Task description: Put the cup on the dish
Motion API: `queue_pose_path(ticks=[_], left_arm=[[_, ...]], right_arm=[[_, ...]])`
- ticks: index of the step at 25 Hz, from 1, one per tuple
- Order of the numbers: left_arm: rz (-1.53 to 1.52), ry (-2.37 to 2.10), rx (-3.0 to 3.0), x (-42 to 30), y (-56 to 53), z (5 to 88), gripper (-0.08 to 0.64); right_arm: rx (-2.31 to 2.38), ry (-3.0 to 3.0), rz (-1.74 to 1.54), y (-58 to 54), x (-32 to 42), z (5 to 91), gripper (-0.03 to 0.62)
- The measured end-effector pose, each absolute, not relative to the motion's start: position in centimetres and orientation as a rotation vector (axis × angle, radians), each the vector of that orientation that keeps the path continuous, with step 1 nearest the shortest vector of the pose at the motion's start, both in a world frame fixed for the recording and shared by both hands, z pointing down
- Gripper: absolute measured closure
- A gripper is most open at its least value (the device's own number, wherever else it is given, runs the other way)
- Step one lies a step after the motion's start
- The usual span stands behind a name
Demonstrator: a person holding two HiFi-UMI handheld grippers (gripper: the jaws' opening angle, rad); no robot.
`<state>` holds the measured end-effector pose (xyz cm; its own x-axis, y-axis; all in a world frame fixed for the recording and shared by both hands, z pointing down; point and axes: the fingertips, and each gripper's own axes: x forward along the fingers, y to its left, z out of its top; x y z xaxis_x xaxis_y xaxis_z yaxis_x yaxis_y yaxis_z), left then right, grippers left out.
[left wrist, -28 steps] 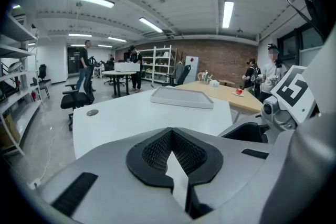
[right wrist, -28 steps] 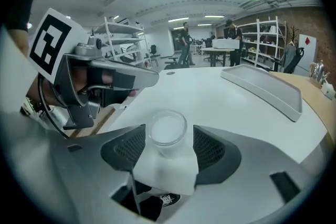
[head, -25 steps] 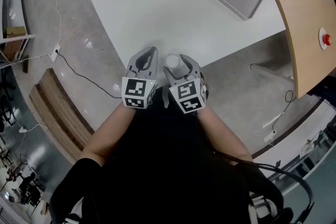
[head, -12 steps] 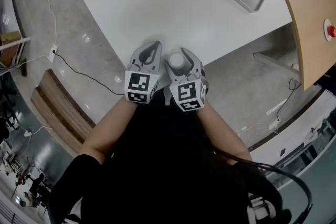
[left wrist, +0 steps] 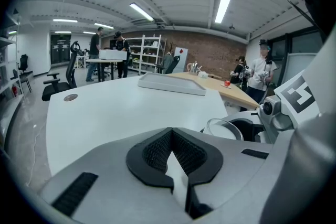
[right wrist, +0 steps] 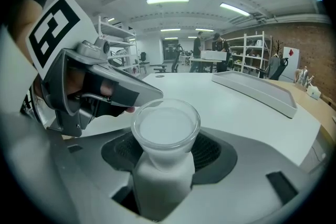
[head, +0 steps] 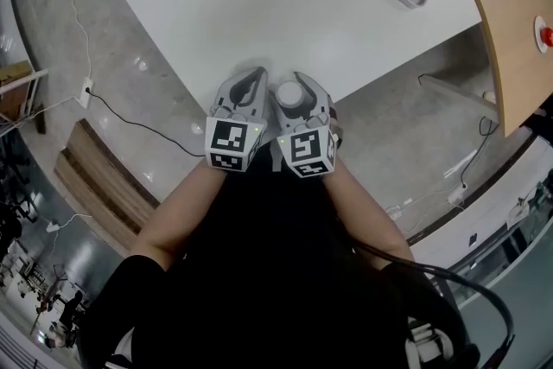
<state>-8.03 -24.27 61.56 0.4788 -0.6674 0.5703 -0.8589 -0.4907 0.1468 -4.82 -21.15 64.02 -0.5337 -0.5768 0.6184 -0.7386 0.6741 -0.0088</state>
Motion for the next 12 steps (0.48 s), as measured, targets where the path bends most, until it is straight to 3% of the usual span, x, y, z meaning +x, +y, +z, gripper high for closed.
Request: queue_pose_path(ticks=[12], left_arm=[[0.562, -1.293, 2.408, -5.6, -23.5, 55.4, 0.554]], right_arm=[[1.056, -2.326, 0.408, -20.4, -2.0, 57.4, 0.357]])
